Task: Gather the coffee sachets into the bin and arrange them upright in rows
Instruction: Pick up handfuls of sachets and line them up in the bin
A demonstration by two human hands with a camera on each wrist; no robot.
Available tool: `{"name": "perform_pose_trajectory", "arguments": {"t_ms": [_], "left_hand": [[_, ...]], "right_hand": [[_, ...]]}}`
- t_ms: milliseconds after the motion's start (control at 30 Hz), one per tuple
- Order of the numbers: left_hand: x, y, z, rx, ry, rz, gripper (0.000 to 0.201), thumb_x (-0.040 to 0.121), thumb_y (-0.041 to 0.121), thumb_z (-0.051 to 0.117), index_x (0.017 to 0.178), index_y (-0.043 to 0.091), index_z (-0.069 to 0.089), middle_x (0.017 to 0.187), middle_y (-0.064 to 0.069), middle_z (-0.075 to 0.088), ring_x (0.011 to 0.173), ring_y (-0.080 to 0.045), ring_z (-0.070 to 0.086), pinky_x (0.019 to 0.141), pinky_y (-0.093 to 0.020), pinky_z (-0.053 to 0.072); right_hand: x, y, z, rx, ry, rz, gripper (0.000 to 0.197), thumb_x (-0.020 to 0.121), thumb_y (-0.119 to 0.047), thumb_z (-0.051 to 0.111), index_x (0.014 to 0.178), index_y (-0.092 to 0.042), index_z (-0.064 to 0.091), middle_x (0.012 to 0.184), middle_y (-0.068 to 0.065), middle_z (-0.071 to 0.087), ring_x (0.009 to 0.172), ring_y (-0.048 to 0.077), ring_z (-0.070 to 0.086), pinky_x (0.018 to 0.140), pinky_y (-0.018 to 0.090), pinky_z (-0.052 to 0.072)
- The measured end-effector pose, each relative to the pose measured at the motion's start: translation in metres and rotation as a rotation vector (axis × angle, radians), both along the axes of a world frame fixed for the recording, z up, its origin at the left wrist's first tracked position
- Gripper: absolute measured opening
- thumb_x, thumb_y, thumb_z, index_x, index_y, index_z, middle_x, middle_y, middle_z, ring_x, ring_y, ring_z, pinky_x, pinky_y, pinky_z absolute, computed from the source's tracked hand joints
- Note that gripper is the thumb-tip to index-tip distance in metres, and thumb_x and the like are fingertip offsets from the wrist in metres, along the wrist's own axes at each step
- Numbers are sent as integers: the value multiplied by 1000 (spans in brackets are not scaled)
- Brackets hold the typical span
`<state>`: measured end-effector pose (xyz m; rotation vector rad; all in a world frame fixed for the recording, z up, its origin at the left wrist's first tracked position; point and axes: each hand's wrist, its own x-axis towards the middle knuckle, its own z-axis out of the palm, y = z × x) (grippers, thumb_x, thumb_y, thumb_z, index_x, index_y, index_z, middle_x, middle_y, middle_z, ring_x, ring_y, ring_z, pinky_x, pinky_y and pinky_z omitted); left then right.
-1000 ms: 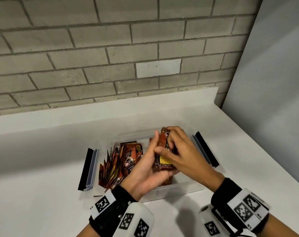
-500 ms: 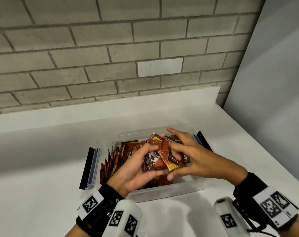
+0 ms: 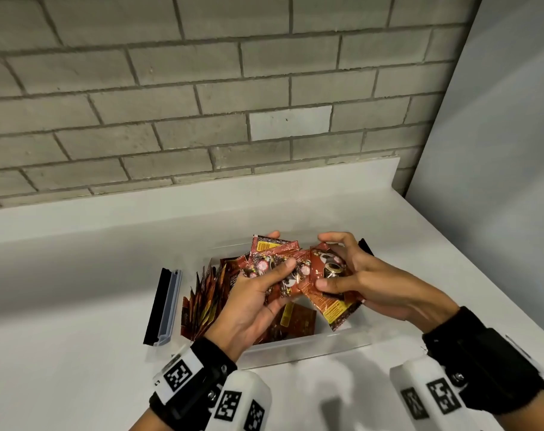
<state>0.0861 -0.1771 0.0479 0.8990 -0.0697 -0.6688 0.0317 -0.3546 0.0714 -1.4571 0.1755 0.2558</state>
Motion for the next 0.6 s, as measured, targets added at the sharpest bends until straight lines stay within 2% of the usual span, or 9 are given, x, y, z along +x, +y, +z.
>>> {"name": "perform_pose_trajectory", "arguments": {"t_ms": [33,100,167,233,333,400,433,567,600], "left_hand": [[0,0,1,11,4,2,51,70,3,69,120,8,61,107,-18,71,85,-25,73,59,-33,60],[-1,0,4,36,-11,-11,44,67,4,70,111,3,63,101,-17,73,82,-24,73,59,-33,60],[-6,-2,6,71,-42,-38,41,67,0,69,108,2,63,100,-17,73,84,-22,73,61,-30,59],[-8,-3,4,111,-51,-50,44,72,-7,68,115,1,60,104,-18,72,85,-21,73,61,-26,57],[-8,-4,2,143,-53,-14,33,78,-8,65,109,4,66,100,-16,73,83,-21,72,63,-30,58],[-7,-5,1,154,-41,24,24,78,-7,66,93,9,73,98,-17,73,85,-23,71,77,-39,58],[-7,-5,1,161,-35,40,21,78,-6,67,91,9,73,98,-16,73,86,-24,71,81,-41,55],[-4,-5,2,159,-13,99,28,76,-5,68,103,3,65,98,-15,74,83,-22,73,67,-32,59],[-4,-4,2,160,-6,104,31,74,-2,70,104,3,65,98,-15,74,83,-22,73,67,-32,59]], "right_hand": [[0,-1,0,-3,-3,13,72,78,12,67,127,-35,41,137,-1,44,120,25,54,89,40,54],[3,0,-2,27,-10,-45,77,77,20,60,126,-37,44,141,-1,41,126,28,48,96,45,50],[5,4,-1,133,1,-164,77,77,24,52,131,-29,42,136,4,45,118,29,53,83,42,55],[6,9,-1,176,-5,-204,76,78,25,49,134,-24,38,132,6,45,112,30,56,71,37,57],[4,11,0,116,-13,-159,80,78,25,51,137,-25,33,128,4,46,109,26,57,66,32,56],[2,9,2,71,25,-113,82,77,25,53,137,-26,31,123,6,49,106,24,59,68,31,56],[2,8,3,56,57,-91,81,77,25,54,136,-25,31,120,8,52,104,24,60,69,31,56],[0,6,2,28,148,-35,72,78,21,61,131,-20,33,116,14,62,102,27,67,76,41,59],[-1,6,1,9,155,-23,70,78,19,63,129,-19,34,116,13,64,101,26,67,77,41,59]]}}
